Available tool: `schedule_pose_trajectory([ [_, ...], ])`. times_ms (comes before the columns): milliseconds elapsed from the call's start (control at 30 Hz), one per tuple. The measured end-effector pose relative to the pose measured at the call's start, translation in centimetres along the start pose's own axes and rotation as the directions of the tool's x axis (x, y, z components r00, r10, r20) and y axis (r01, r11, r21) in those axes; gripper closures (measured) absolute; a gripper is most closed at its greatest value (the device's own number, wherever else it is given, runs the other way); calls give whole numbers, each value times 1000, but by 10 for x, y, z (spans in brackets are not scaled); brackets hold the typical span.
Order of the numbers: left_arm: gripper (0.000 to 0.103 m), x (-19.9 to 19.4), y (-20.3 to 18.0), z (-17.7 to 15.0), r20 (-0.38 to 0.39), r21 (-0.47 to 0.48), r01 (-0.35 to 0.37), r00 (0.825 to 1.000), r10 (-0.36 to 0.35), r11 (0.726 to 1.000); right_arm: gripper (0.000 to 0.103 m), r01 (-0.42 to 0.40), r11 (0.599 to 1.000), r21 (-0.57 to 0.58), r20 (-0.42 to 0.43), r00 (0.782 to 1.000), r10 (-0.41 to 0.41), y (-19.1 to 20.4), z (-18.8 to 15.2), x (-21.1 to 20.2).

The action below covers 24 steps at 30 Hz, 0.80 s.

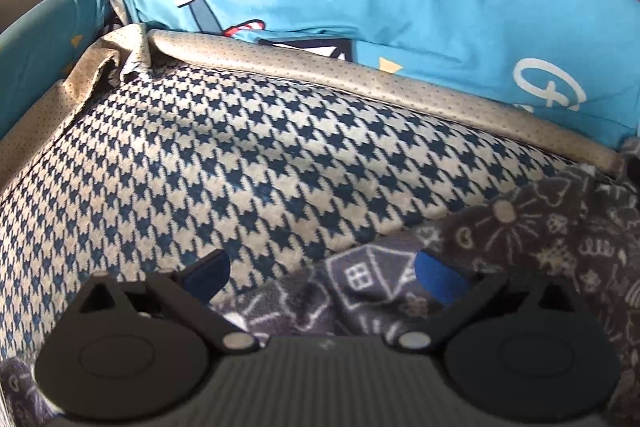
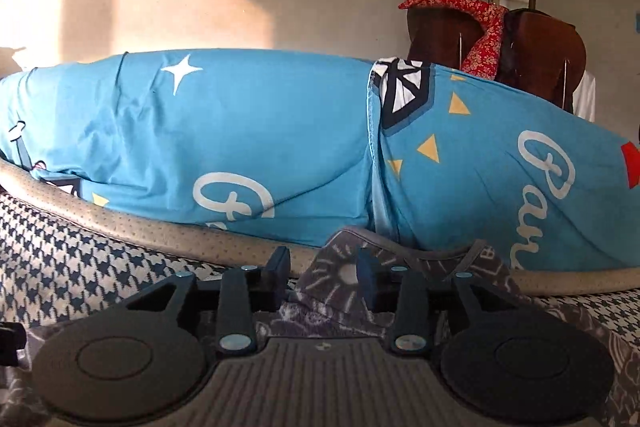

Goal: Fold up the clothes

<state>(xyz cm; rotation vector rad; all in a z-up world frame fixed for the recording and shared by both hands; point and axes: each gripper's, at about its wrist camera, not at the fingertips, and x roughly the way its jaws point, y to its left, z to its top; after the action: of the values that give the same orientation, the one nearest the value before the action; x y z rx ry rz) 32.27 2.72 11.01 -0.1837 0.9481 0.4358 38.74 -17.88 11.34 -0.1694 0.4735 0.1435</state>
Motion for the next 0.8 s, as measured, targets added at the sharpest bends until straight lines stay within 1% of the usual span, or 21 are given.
schedule_pose_trajectory([
  [67,0,1,-8,-3,-11,19,20,1000,-20,1000,66,25,1000,-16,-24,999,-25,0,-3,12],
  [200,0,7,-13,-7,-23,44,11,1000,-10,999,68,54,998,-34,-61,997,-56,-4,-10,25],
  [233,0,7,-13,-7,-23,44,12,1000,-11,999,71,59,998,-34,-67,996,-61,-5,-11,27],
  [300,0,8,-12,-7,-24,43,13,1000,-12,999,95,65,998,-19,-79,995,-66,-10,-15,29],
  [367,0,8,-12,-7,-26,42,15,1000,-14,999,101,76,997,10,-84,994,-75,-18,-18,29],
  [433,0,9,-12,-8,-24,41,16,1000,-15,999,101,103,993,62,-66,993,-99,-27,-19,23],
  [500,0,9,-13,-9,-21,43,14,1000,-13,999,102,160,983,95,-11,987,-160,-32,-17,10],
  [567,0,9,-13,-9,-20,45,11,1000,-10,999,101,239,961,141,44,968,-248,-40,-12,-4],
  [600,0,9,-13,-10,-20,45,9,1000,-8,999,101,262,948,182,49,960,-275,-47,-9,-7],
  [667,0,9,-13,-10,-19,44,7,1000,-7,999,101,267,931,248,24,959,-281,-61,-6,-7],
  [733,0,9,-13,-10,-19,41,6,1000,-5,999,101,233,938,255,7,970,-243,-65,-7,-7],
  [800,0,9,-13,-11,-20,40,4,1000,-3,999,101,181,948,263,17,981,-193,-65,-7,-10],
])
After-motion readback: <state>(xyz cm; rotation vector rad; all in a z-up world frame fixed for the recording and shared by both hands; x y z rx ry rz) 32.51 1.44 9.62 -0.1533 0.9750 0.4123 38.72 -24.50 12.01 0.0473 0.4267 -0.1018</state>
